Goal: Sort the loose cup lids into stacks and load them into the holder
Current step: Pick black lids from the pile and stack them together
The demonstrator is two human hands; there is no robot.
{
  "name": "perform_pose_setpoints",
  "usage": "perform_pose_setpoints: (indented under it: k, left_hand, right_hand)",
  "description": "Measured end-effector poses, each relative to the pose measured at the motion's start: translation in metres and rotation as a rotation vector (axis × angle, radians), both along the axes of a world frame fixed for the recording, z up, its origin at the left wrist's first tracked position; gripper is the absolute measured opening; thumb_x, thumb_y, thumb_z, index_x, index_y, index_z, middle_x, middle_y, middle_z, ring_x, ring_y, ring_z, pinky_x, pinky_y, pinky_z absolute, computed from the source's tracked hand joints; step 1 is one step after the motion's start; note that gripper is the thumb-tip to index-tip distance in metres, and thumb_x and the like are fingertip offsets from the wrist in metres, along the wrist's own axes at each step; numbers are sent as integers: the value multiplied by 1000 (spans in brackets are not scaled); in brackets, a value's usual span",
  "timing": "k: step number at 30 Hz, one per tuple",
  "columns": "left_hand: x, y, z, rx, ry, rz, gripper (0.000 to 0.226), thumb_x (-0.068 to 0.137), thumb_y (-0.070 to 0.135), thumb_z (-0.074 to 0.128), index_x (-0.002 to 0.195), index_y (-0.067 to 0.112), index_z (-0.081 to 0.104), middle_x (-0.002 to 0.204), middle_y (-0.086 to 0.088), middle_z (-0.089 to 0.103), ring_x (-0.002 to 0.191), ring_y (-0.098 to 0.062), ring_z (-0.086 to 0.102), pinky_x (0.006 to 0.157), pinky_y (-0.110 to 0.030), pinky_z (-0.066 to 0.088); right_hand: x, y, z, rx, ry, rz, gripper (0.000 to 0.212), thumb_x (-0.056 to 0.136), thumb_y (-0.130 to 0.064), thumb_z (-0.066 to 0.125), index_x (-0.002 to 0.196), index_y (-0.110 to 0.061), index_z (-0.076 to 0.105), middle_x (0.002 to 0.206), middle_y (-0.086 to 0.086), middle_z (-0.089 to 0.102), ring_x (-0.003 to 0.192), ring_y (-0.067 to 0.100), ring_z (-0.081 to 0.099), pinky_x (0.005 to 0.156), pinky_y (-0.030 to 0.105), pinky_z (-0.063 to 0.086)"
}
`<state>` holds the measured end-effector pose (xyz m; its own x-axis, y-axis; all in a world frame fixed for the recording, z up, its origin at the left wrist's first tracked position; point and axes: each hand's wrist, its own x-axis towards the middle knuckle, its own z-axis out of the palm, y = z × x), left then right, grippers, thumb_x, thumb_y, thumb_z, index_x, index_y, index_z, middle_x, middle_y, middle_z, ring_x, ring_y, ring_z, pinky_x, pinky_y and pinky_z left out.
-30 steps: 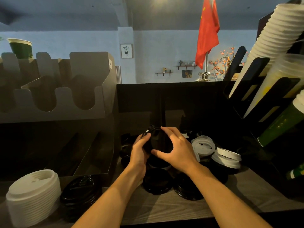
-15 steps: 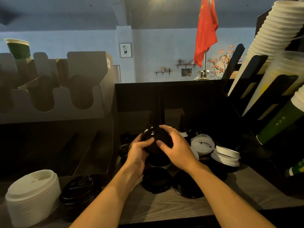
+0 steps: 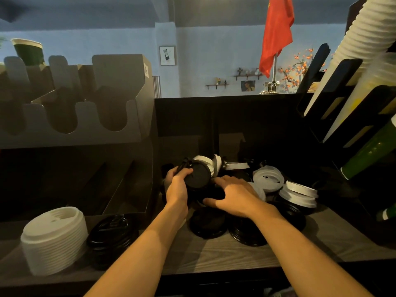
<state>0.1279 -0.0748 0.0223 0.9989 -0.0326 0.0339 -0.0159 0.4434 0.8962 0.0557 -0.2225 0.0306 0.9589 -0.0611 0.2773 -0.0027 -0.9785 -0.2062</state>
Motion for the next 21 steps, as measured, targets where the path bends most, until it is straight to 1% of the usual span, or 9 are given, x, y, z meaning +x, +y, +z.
perform_pose_setpoints:
  k: [2,5,6,9,11,14,17,19,21]
  left_hand:
    - [1,-1,-1,18,-6,-11,36,84,22,73,120,27,68,112,-7,73,102,-29,69,85,-44,59]
    - [0,-2,-1,31,-22,2,34,84,21,72,118,26,69,111,-7,73,102,-28,69,91,-47,58]
    - [0,-2,-1,32,-18,11,33,84,21,73,117,26,69,110,-7,73,102,-28,69,93,-48,58]
    - [0,-1,0,39,-10,29,34,83,21,73,116,26,69,109,-8,73,103,-29,69,96,-51,56]
    - [0,-1,0,41,-9,25,34,83,21,73,116,27,69,110,-8,73,103,-29,69,97,-51,56]
    - [0,-1,0,38,-10,28,33,83,21,73,115,27,69,111,-7,72,104,-28,68,98,-50,55]
    - [-1,0,2,23,-3,30,32,84,22,72,116,27,69,113,-8,71,104,-27,67,93,-45,56]
    - [-1,1,2,6,8,30,34,86,21,71,119,25,68,114,-8,70,104,-26,66,86,-39,56]
    - [-1,1,2,-12,17,26,37,85,20,71,122,24,67,114,-8,70,104,-26,66,83,-37,56]
  right_hand:
    - [-2,-1,3,39,-24,14,62,86,-66,59,140,-37,46,135,-4,56,122,20,51,96,32,37]
    - [-4,-2,5,104,-100,43,51,88,-49,67,135,-36,52,131,-7,60,119,18,55,96,32,43]
    - [-3,-2,5,107,-113,43,50,88,-48,68,135,-36,52,130,-8,60,118,17,56,94,32,45]
    - [0,-2,1,78,-28,26,54,84,-60,65,132,-39,53,127,-9,60,115,18,56,91,34,46]
    - [3,-4,-1,62,15,19,43,86,-59,64,123,-38,60,121,-9,63,110,18,59,89,36,50]
    - [4,-6,1,101,-20,19,21,90,-51,63,104,-36,69,105,-11,67,96,14,62,83,36,53]
    - [4,-5,3,189,-87,-14,13,91,-44,62,98,-34,68,95,-10,67,88,13,62,79,37,54]
    - [5,-5,2,234,-105,-21,9,91,-42,63,94,-34,63,89,-10,65,82,11,61,71,33,53]
    - [5,-5,2,269,-107,-12,8,90,-37,65,89,-35,58,88,-12,63,81,8,60,68,28,50]
